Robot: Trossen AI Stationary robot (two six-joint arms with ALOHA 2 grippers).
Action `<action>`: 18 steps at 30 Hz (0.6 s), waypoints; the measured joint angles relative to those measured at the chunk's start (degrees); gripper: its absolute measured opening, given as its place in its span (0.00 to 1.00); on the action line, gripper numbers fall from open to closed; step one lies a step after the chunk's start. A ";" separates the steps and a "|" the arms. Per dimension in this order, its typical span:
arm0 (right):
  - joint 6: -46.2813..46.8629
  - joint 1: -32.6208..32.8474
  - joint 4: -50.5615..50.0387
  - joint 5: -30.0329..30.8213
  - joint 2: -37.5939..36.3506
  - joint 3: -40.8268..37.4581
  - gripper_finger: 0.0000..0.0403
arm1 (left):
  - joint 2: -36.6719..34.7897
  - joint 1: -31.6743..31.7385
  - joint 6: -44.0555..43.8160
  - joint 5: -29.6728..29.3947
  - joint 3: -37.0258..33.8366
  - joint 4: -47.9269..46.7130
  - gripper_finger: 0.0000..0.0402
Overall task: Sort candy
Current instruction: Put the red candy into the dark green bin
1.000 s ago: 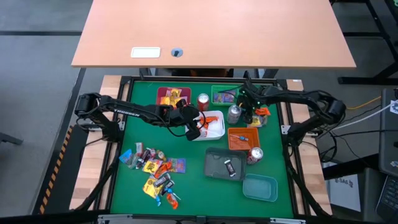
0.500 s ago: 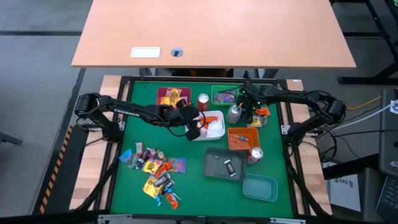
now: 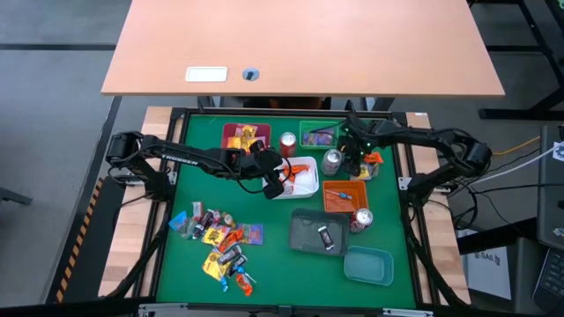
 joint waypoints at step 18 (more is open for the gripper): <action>-1.17 -4.29 10.67 -3.47 -0.04 -5.13 0.49 | 0.00 0.00 -0.11 0.00 0.00 0.00 0.28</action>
